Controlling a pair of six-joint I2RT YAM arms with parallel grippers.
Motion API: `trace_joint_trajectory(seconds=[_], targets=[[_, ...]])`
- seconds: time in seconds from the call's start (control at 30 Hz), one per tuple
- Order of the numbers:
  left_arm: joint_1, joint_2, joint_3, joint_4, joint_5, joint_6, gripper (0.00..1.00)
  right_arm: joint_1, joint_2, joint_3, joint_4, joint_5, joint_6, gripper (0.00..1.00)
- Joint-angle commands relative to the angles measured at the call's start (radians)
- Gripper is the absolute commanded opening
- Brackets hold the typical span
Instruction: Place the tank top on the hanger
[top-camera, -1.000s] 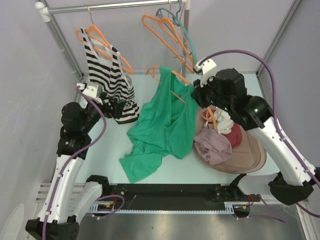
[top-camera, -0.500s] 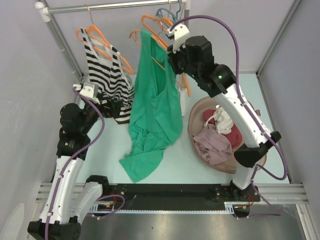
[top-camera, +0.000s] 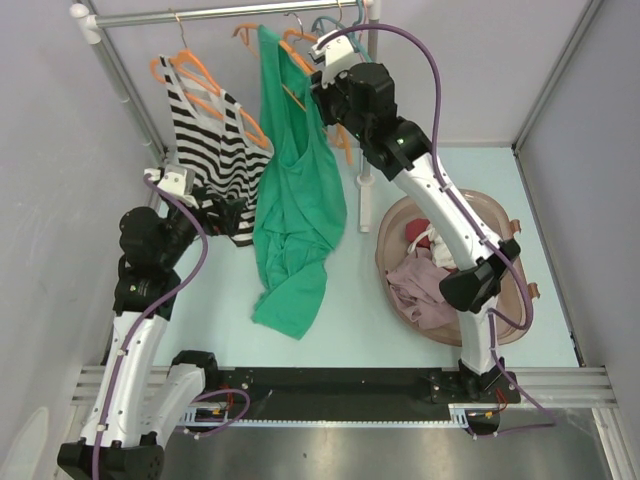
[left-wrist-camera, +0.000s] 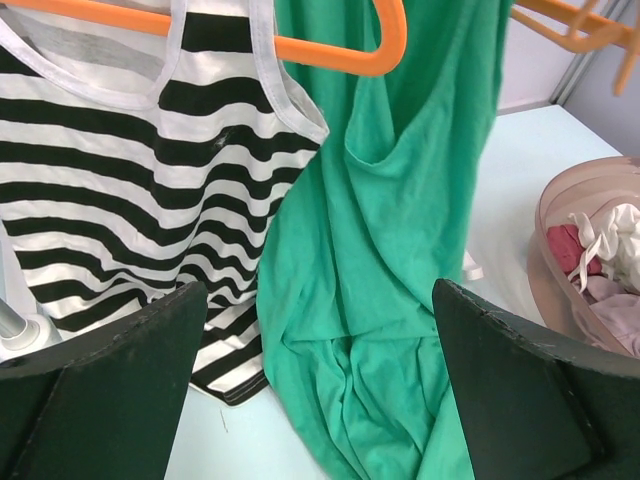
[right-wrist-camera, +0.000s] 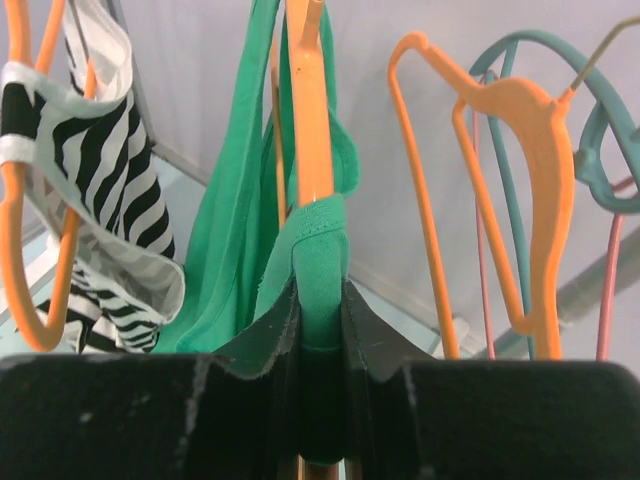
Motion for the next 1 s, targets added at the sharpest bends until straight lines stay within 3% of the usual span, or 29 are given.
trace_joint_trajectory(seconds=[0.0,0.5,0.97], targets=[[0.014,-0.012,-0.004,0.039,0.026,-0.021,0.99,-0.018,0.015,0.096,0.282,-0.028,-0.023,0.00],[0.024,-0.012,-0.009,0.047,0.036,-0.024,0.99,-0.087,0.158,0.197,0.376,-0.158,0.044,0.00],[0.040,-0.004,-0.012,0.057,0.061,-0.039,0.99,-0.107,0.203,0.222,0.349,-0.255,0.083,0.00]])
